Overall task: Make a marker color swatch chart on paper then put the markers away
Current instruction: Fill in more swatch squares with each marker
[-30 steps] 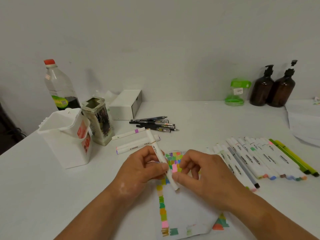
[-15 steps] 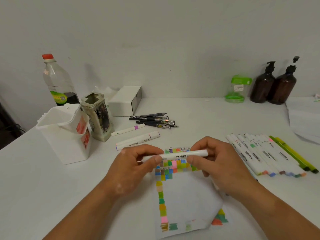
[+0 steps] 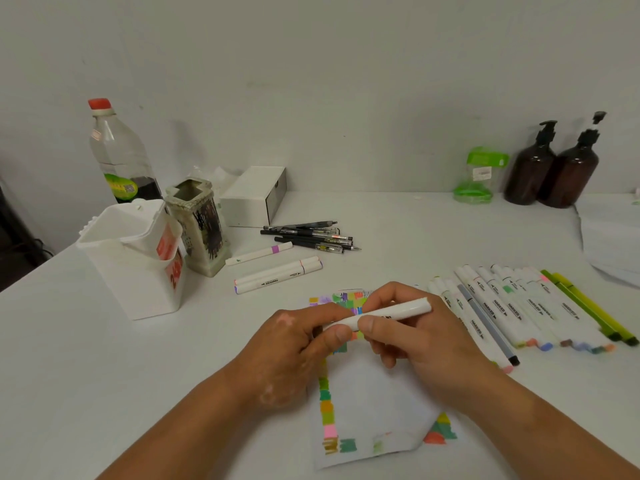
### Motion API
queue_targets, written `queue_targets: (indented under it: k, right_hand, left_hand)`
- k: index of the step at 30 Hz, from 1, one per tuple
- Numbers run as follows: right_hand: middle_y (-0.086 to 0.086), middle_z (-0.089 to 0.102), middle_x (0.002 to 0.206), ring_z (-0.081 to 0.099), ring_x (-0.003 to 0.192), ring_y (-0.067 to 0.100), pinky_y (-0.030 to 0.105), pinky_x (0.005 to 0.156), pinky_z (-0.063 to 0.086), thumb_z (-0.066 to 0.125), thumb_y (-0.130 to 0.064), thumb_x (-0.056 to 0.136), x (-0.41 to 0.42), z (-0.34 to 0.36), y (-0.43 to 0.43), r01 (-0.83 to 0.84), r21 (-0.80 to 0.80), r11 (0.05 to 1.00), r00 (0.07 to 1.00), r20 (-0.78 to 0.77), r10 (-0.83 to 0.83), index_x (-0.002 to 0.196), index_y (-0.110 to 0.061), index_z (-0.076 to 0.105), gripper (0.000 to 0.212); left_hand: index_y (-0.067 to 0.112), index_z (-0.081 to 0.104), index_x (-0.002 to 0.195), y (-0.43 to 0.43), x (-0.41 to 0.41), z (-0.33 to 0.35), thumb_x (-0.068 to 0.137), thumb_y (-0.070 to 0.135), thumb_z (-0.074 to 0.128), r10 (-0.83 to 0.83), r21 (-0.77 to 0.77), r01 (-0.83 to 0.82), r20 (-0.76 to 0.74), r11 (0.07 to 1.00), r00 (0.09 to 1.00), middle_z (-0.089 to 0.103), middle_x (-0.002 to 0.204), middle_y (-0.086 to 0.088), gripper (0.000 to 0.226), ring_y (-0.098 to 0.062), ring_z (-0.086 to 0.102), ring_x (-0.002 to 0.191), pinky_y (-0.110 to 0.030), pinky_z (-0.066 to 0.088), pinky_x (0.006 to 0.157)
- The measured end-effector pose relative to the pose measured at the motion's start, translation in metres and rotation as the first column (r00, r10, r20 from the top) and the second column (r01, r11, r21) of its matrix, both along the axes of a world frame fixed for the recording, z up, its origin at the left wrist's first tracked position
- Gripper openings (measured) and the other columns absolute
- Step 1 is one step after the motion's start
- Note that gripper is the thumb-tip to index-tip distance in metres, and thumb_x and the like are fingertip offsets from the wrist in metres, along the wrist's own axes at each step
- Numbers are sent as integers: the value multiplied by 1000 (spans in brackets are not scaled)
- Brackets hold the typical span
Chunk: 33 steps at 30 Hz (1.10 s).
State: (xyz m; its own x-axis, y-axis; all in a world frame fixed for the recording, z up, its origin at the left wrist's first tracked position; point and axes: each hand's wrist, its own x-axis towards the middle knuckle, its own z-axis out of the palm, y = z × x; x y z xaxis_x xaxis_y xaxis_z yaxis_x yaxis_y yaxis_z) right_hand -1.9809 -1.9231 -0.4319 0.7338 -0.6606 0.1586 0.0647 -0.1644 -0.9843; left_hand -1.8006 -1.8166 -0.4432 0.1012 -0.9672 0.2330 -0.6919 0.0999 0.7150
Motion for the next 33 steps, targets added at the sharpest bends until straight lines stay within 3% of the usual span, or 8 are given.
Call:
queue_targets:
  k: [4,7,9,12,15,18,25,33]
  right_hand:
    - [5,60,57,54,51,19,29,49,45,78,-41,68,1,-1,-2,73,-28,997,997,1,-73,76,-22,69,22]
    - [6,54,53,48,47,18,27,44,41,71,-36,63,-1,-2,-9,184,118,976,978,74,-193,66,-21,62,18]
    - [9,60,57,53,49,18,27,42,43,65,-29,67,-2,-1,-10,159,201,967,981,78,-178,69,-18,69,12]
    - [16,70,66,63,55,20,29,46,51,57,-21,72,2,-1,-4,85,254,964,996,8,-90,79,-14,78,23]
    - [7,69,62,61,51,16,25,47,49,69,-15,83,6,-3,2,137,74,988,982,-141,-126,74,-20,74,11]
    - [3,66,57,58,45,12,20,45,46,73,-16,86,6,-10,2,195,-81,977,948,-241,-209,74,-27,71,17]
    - [5,71,63,63,49,13,21,49,50,72,-17,86,8,-14,5,175,-99,980,942,-272,-196,77,-26,73,13]
    - [5,69,61,61,47,11,21,47,49,72,-17,86,8,-15,4,173,-145,974,932,-294,-210,76,-27,73,13]
  left_hand:
    - [44,62,123,0,1,-4,90,57,54,-2,11,2,-5,1000,1000,62,83,20,36,-2,55,75,-10,41,65]
    - [52,50,128,-2,7,-9,70,76,62,127,87,-139,134,986,983,56,100,28,64,1,54,88,-12,47,70]
    - [52,49,131,-4,8,-11,62,81,64,147,133,-183,244,974,959,51,103,28,76,4,52,93,-13,45,77]
    - [47,56,129,-7,8,-12,58,86,59,109,186,-175,321,967,941,52,103,21,81,-3,53,96,-25,49,89]
    - [46,60,125,-7,11,-12,61,81,66,122,200,-194,323,960,939,52,101,21,72,-3,54,95,-28,51,90]
    - [45,60,123,-6,13,-10,62,76,70,137,217,-211,312,953,940,51,101,22,69,-3,54,94,-26,52,87]
    - [49,57,126,-4,12,-8,68,72,71,126,220,-203,321,954,939,48,98,24,64,-2,52,91,-18,44,81]
    - [48,59,127,-5,12,-7,71,73,68,106,236,-200,358,951,928,49,101,19,62,-4,51,96,-26,44,89]
